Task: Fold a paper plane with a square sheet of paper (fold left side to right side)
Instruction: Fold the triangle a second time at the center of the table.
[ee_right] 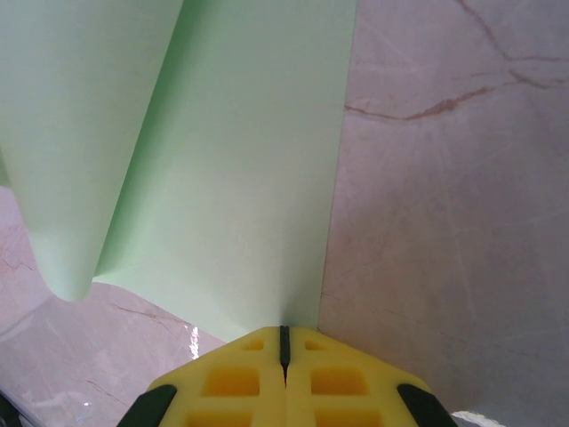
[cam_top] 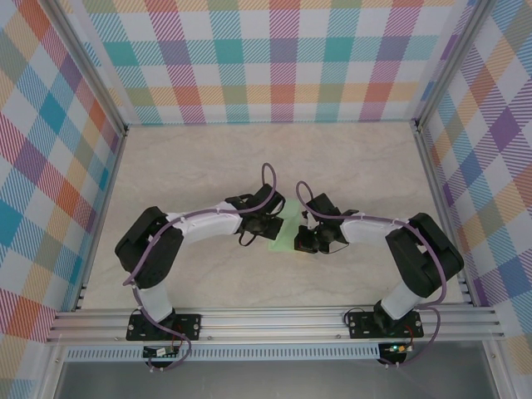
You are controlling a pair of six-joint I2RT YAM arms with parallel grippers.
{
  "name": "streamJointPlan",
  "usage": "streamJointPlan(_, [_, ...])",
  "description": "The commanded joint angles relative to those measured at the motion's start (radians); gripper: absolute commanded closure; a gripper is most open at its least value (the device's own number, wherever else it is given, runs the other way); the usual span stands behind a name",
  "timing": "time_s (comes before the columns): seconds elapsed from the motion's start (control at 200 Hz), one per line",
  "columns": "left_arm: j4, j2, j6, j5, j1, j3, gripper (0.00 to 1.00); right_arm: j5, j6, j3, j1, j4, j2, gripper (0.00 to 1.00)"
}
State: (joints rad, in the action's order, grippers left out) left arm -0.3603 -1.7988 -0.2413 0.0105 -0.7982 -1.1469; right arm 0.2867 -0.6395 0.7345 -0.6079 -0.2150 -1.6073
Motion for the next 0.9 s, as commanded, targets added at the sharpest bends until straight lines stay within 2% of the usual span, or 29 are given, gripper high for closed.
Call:
streamJointPlan(0.0, [-0.002, -0.023, 0.020, -0.003, 0.017, -0.035, 0.99, -0.026, 0.019, -0.009, -0.023, -0.070, -0.034, 0.98])
streamJointPlan(0.895, [-0.023, -0.084, 0.031, 0.032, 0.023, -0.075, 0.99, -0.044, 0.034, 0.003, -0.026, -0.097, -0.039, 0.98])
